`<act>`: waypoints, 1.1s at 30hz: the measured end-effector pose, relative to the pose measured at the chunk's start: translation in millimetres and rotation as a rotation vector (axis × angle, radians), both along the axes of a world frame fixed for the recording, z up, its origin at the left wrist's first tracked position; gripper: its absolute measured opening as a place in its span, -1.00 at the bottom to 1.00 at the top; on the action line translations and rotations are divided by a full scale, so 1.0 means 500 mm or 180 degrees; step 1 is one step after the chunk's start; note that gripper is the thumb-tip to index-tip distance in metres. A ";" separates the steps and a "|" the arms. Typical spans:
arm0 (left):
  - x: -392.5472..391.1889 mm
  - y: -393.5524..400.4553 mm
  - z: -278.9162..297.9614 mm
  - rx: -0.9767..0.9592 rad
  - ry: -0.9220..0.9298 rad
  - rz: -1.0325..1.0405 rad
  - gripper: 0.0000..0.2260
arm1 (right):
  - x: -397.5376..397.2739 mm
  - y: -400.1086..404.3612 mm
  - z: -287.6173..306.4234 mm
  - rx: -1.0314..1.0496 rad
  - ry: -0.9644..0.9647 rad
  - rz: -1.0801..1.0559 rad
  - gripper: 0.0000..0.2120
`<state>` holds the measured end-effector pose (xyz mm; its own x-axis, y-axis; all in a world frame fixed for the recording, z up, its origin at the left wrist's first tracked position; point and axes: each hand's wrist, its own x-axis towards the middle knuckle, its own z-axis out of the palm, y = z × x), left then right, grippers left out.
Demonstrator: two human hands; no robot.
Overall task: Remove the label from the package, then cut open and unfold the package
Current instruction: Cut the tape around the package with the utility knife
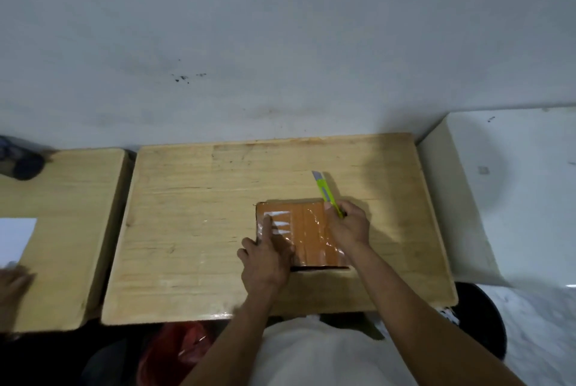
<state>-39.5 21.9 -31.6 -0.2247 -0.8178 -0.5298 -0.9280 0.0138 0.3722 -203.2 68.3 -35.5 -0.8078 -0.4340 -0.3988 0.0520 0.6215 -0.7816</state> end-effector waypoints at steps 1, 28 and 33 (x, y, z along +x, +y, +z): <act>-0.001 0.004 0.000 -0.0066 -0.0091 -0.0010 -0.26 | -0.003 0.004 -0.004 -0.0030 -0.0026 0.0019 -0.84; -0.056 -0.032 -0.047 -0.0394 -0.0145 -0.1186 -0.31 | 0.037 0.148 0.053 0.0207 0.0874 0.0328 -0.53; -0.053 -0.034 -0.046 -0.0338 -0.0101 -0.1223 -0.30 | 0.057 0.131 0.060 0.0359 0.1030 0.0498 -0.50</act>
